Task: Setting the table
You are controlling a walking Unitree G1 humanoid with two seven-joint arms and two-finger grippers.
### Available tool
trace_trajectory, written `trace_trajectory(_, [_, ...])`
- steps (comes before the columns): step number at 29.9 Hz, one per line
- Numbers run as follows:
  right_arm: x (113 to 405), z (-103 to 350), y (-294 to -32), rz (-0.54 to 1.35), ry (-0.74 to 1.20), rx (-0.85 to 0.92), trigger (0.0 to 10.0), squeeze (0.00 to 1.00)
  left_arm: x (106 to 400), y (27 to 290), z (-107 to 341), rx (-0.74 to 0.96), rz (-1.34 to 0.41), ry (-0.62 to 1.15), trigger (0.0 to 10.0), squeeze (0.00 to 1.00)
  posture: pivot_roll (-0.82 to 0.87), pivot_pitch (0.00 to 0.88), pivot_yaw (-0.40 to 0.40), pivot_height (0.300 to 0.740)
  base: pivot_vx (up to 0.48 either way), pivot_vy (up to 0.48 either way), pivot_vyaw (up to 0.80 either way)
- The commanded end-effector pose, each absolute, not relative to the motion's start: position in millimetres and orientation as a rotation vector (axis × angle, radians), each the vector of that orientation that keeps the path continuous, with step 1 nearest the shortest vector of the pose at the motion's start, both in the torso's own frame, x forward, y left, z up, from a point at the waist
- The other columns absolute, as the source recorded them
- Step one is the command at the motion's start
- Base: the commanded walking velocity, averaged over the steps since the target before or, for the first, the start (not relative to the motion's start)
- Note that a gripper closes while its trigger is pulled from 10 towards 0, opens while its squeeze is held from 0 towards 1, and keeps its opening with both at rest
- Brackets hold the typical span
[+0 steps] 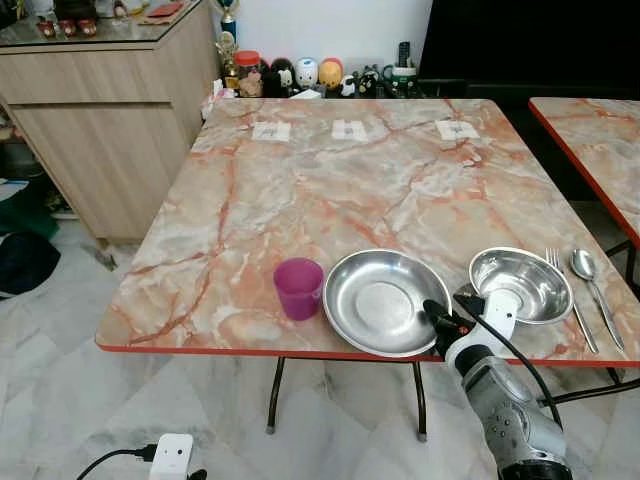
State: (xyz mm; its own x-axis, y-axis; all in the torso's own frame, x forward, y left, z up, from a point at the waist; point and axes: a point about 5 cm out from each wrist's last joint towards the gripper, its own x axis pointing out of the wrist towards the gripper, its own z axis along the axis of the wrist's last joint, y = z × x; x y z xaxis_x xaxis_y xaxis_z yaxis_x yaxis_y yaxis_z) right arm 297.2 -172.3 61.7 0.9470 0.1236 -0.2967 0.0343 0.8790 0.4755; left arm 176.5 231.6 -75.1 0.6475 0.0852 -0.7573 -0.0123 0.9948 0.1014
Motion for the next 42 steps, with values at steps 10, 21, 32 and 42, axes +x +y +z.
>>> trace_trajectory(10, [298, 77, -193, -0.130, 0.151, 0.455, 0.0, 0.00, 171, 233, -77, 0.096, 0.050, 0.882, 10.0, 0.00, -0.07, 0.018, -0.016, 0.740, 0.000, 0.000, 0.00])
trace_trajectory(21, [298, 113, -195, -0.129, -0.125, 0.440, 2.6, 0.00, 169, 234, -78, 0.115, 0.057, 0.881, 10.0, 0.00, -0.08, 0.000, -0.006, 0.740, 0.000, 0.000, 0.00])
trace_trajectory(32, [301, 119, -191, -0.094, -0.166, 0.419, 10.0, 0.00, 169, 235, -77, 0.122, 0.067, 0.868, 10.0, 0.00, -0.08, 0.021, -0.008, 0.740, 0.000, 0.000, 0.00])
trace_trajectory(42, [295, 120, -191, -0.094, -0.187, 0.343, 10.0, 0.00, 172, 237, -75, 0.146, 0.065, 0.852, 10.0, 0.00, -0.09, 0.043, -0.002, 0.740, 0.000, -0.046, 0.00])
